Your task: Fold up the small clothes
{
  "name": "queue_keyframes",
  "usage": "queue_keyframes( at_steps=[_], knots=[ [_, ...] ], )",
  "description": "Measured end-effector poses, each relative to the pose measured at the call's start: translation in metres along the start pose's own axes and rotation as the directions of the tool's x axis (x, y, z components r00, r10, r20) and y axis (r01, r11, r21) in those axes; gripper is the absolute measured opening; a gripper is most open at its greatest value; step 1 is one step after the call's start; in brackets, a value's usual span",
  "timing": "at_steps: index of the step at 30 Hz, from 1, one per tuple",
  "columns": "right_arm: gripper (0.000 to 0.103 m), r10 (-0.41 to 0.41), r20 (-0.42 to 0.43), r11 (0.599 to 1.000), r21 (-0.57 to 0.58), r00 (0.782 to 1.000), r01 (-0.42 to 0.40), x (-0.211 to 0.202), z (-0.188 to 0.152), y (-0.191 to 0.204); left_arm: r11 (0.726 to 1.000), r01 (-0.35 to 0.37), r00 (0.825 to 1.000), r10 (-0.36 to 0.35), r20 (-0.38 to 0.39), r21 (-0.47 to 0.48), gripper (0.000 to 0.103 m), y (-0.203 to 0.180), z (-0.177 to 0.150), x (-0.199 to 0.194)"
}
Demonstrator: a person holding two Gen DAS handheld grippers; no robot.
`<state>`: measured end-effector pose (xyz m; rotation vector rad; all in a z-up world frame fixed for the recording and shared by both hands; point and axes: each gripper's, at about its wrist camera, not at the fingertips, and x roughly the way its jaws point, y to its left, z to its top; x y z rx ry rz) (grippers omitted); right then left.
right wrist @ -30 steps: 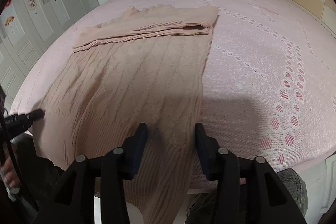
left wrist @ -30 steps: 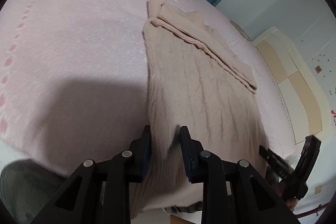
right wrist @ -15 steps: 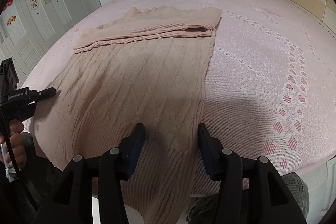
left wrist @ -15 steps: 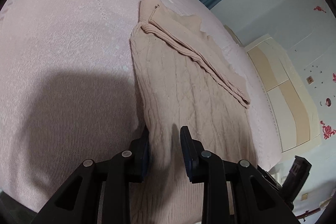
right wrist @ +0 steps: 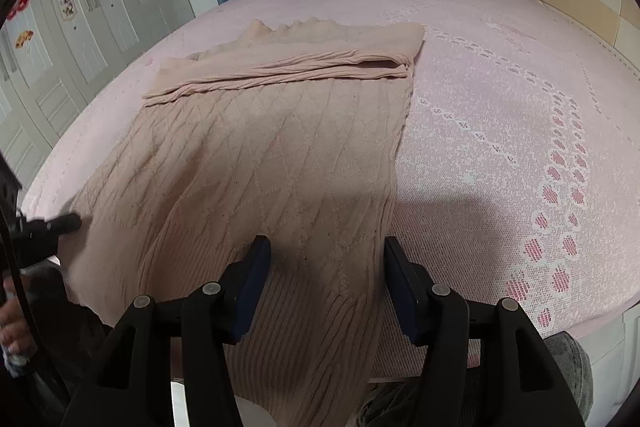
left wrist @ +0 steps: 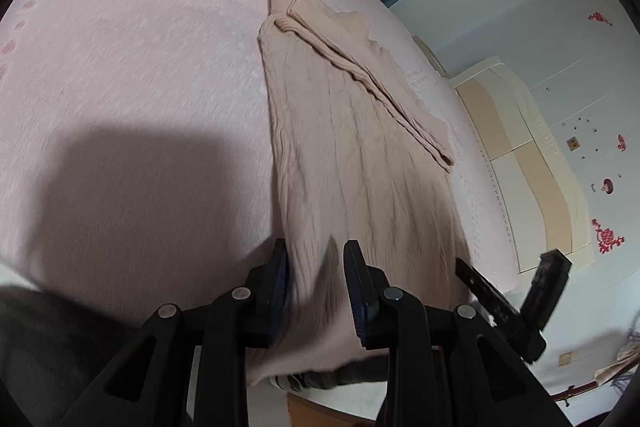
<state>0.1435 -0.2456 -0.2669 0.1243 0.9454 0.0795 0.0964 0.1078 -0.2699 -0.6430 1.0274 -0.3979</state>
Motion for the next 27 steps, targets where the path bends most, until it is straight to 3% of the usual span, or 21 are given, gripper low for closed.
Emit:
queue_keyframes(
  at_steps=[8, 15, 22, 27],
  knots=[
    [0.054, 0.014, -0.004, 1.0, 0.025, 1.0, -0.014, -0.004, -0.001, -0.003, 0.999, -0.003, 1.0, 0.003, -0.002, 0.046, 0.042, -0.012, -0.007, 0.002],
    [0.054, 0.012, -0.008, 1.0, 0.02, 1.0, -0.012, -0.005, -0.002, -0.002, 0.999, -0.011, 1.0, 0.01, 0.021, 0.038, 0.042, -0.016, 0.016, 0.021],
    [0.054, 0.004, -0.008, 1.0, 0.015, 1.0, -0.004, -0.004, -0.003, -0.001, 0.998, 0.048, 0.998, -0.046, 0.052, -0.036, 0.041, -0.009, 0.043, 0.03],
    [0.054, -0.001, -0.008, 1.0, 0.011, 1.0, 0.001, -0.003, -0.003, 0.0, 0.997, 0.07, 0.989, -0.064, 0.132, -0.042, 0.041, -0.008, 0.053, 0.017]
  ],
)
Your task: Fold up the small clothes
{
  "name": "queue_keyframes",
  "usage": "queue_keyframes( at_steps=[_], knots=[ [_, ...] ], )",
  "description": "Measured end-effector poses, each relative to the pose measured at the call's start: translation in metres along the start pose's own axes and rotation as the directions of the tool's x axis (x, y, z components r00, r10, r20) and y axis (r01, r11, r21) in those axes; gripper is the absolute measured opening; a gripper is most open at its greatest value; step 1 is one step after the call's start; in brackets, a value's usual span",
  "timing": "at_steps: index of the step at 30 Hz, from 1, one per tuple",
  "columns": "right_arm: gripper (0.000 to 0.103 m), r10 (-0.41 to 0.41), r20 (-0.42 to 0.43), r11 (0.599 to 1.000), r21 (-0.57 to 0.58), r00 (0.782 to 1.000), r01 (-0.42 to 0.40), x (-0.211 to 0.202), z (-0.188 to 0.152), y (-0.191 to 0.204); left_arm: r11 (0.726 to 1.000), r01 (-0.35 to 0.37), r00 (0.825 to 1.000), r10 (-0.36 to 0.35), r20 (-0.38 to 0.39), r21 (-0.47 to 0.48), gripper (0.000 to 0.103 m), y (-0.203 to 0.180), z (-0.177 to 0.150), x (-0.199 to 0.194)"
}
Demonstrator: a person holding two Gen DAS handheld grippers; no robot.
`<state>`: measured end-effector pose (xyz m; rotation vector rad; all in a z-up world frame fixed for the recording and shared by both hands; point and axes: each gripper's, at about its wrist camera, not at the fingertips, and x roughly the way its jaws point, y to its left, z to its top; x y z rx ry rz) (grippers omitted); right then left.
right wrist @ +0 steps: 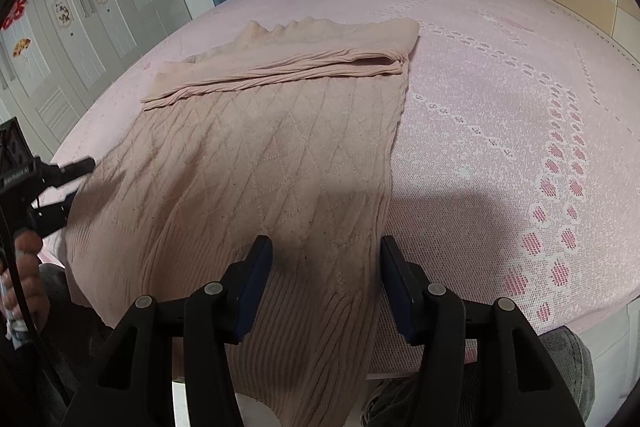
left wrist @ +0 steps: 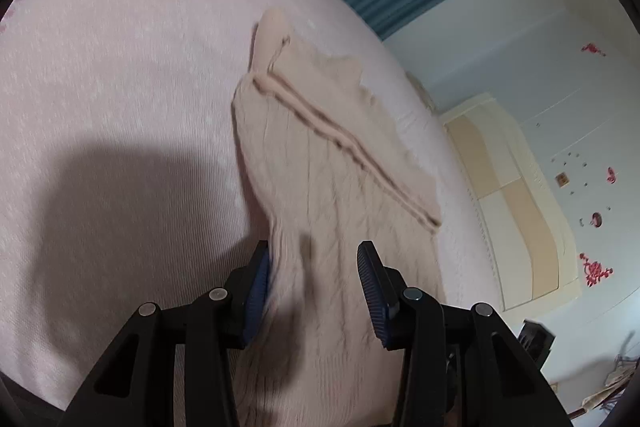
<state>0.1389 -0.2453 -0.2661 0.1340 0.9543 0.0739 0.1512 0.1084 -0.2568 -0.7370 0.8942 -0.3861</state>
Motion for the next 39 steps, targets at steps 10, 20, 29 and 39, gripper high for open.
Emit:
queue_keyframes(
  at_steps=[10, 20, 29, 39],
  knots=[
    [0.055, -0.003, -0.001, 1.0, -0.005, 1.0, 0.003, 0.002, 0.001, 0.0, 0.998, -0.042, 0.997, 0.044, -0.064, 0.045, 0.04, -0.002, -0.02, -0.007],
    [0.055, 0.026, -0.016, 0.999, 0.019, 1.0, -0.026, -0.006, -0.002, -0.006, 0.984, -0.114, 0.987, 0.128, -0.1, 0.137, 0.04, -0.006, -0.063, -0.032],
    [0.055, 0.085, -0.036, 0.993, 0.081, 0.996, -0.082, -0.021, -0.014, -0.015, 0.995, -0.069, 0.991, 0.076, -0.113, 0.067, 0.04, 0.005, -0.071, -0.04],
    [0.055, 0.059, -0.067, 0.997, 0.045, 0.996, -0.057, -0.031, -0.028, -0.003, 0.995, -0.083, 0.99, 0.088, -0.112, 0.053, 0.035, 0.007, -0.078, -0.042]
  ],
)
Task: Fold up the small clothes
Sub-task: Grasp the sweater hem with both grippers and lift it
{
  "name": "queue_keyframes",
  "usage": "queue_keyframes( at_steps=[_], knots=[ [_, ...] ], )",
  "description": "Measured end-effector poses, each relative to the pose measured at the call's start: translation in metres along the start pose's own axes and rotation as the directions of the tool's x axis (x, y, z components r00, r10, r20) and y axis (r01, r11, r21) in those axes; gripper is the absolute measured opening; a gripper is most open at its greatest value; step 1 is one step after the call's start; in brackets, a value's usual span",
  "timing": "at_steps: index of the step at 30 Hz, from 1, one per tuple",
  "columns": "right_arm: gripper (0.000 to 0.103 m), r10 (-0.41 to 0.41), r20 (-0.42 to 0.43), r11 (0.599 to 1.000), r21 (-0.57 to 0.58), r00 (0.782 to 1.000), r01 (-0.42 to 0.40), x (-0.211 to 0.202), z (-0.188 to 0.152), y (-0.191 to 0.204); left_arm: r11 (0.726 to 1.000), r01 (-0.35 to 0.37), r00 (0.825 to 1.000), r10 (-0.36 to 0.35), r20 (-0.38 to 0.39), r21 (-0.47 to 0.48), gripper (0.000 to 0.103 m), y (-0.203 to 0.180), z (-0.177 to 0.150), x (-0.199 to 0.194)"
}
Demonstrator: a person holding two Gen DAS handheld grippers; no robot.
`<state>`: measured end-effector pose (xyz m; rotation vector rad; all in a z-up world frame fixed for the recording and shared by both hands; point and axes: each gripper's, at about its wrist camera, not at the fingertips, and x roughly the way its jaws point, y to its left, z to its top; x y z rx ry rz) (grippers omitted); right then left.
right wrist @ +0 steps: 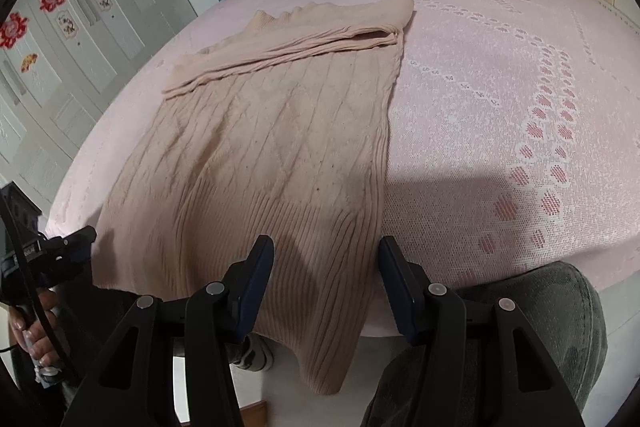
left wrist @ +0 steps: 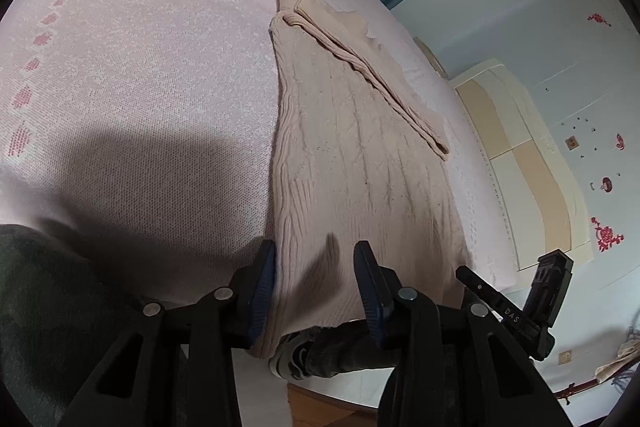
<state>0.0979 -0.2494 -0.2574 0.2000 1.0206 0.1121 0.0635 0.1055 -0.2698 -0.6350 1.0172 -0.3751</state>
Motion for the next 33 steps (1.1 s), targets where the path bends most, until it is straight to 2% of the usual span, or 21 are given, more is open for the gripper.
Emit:
queue_keyframes(
  at_steps=[5, 11, 15, 16, 17, 20, 22, 27, 29, 33],
  knots=[
    [0.048, -0.049, -0.015, 0.999, -0.025, 0.999, 0.048, 0.0, -0.003, 0.007, 0.999, -0.035, 0.999, 0.034, 0.009, 0.01, 0.028, -0.003, 0.001, 0.002],
    [0.037, -0.082, -0.022, 0.996, -0.021, 0.996, 0.082, -0.001, -0.004, 0.007, 0.999, -0.038, 0.999, 0.038, 0.011, -0.016, 0.017, 0.001, 0.005, 0.007],
    [0.033, -0.128, 0.006, 0.989, -0.079, 0.992, 0.129, 0.004, -0.004, 0.016, 0.998, -0.055, 0.998, 0.055, 0.02, -0.015, 0.011, -0.003, 0.007, 0.011],
    [0.026, -0.122, 0.007, 0.989, -0.084, 0.993, 0.122, 0.004, -0.003, 0.017, 0.998, -0.057, 0.998, 0.058, 0.025, -0.007, 0.01, -0.006, 0.006, 0.011],
    [0.01, -0.086, 0.001, 0.993, -0.08, 0.996, 0.086, 0.004, -0.002, 0.017, 0.998, -0.061, 0.998, 0.06, 0.035, 0.007, 0.01, -0.009, 0.006, 0.009],
    [0.009, -0.035, 0.002, 0.999, -0.04, 0.999, 0.035, 0.002, 0.001, 0.01, 0.997, -0.061, 0.996, 0.057, 0.071, 0.05, 0.009, -0.021, 0.008, 0.0],
    [0.009, 0.043, 0.019, 0.999, 0.024, 0.999, -0.044, -0.007, 0.004, -0.002, 0.997, -0.049, 0.995, 0.043, 0.087, 0.061, 0.009, -0.026, 0.011, -0.008],
    [0.009, 0.219, 0.097, 0.957, 0.171, 0.971, -0.233, -0.029, 0.016, -0.031, 0.995, -0.052, 0.991, 0.04, 0.127, 0.086, 0.008, -0.038, 0.026, -0.027],
    [0.009, 0.246, 0.123, 0.944, 0.194, 0.961, -0.266, -0.036, 0.023, -0.035, 0.993, -0.067, 0.988, 0.053, 0.147, 0.094, 0.008, -0.045, 0.033, -0.033],
    [0.008, 0.251, 0.167, 0.936, 0.21, 0.953, -0.283, -0.05, 0.038, -0.034, 0.988, -0.102, 0.978, 0.079, 0.192, 0.114, 0.007, -0.063, 0.049, -0.042]
  ],
)
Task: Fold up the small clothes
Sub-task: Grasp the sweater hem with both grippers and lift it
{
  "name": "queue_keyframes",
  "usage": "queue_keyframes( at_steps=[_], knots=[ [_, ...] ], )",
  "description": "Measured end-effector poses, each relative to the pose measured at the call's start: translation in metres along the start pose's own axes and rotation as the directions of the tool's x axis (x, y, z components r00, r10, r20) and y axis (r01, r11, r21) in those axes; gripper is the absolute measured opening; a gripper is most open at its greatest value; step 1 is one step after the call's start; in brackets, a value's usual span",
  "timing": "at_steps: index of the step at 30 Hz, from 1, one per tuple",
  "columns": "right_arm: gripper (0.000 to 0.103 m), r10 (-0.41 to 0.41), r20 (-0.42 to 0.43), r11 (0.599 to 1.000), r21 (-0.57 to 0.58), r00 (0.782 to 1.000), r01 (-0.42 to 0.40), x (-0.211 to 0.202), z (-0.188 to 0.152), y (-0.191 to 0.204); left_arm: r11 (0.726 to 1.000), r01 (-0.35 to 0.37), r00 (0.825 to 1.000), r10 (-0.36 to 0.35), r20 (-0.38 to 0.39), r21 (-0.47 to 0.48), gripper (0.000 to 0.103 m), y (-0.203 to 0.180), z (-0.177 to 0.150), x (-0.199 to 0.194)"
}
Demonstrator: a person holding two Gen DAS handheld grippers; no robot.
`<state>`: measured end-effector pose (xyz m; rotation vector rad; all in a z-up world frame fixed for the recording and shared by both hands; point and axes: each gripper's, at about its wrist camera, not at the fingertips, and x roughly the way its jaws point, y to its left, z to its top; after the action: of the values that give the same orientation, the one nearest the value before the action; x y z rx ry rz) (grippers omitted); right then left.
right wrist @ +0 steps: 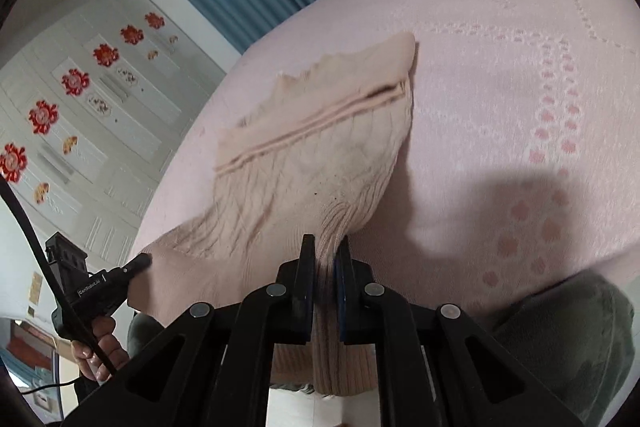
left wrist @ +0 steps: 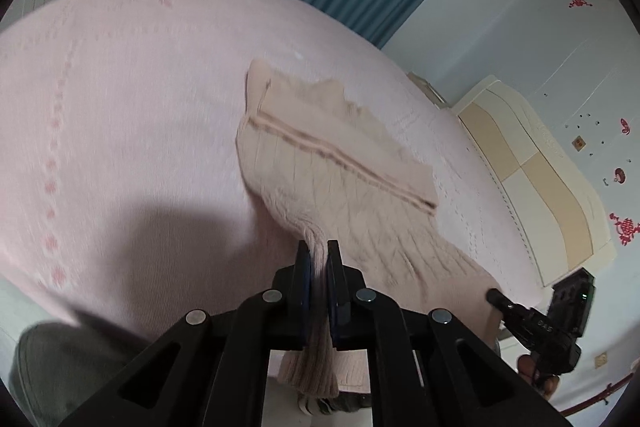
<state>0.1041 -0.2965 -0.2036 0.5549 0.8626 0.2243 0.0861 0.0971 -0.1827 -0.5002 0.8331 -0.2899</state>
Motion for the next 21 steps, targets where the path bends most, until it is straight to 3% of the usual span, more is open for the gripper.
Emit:
queue_keyframes(
  at_steps=[9, 21],
  knots=[
    [0.008, 0.088, 0.073, 0.993, 0.066, 0.993, -0.093, -0.006, 0.047, 0.012, 1.0, -0.014, 0.997, 0.013, 0.082, 0.012, 0.007, -0.019, 0.048, 0.002],
    [0.008, 0.122, 0.132, 0.988, 0.074, 0.984, -0.132, 0.04, 0.127, 0.025, 0.998, -0.056, 0.989, 0.052, 0.137, 0.026, 0.007, -0.023, 0.113, 0.051]
  ],
)
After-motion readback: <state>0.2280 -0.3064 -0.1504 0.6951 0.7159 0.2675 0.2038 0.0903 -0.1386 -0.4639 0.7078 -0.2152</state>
